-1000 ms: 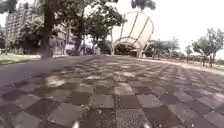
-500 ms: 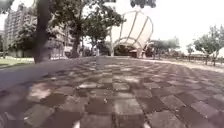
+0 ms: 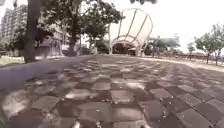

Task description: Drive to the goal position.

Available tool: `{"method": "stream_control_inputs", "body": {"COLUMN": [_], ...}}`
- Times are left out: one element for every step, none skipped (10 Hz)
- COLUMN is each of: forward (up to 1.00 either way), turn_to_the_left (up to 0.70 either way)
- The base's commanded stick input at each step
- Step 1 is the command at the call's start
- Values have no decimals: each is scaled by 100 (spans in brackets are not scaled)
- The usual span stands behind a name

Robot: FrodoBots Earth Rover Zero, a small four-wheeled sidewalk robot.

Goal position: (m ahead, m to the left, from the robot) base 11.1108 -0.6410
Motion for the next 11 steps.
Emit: {"method": "stream_control_inputs", "body": {"forward": [100,100,100,100,100,100,100,100,100,100,100], "turn_to_the_left": [0,0,0,0,-13,-25,-27,-27,-27,-19,-4]}}
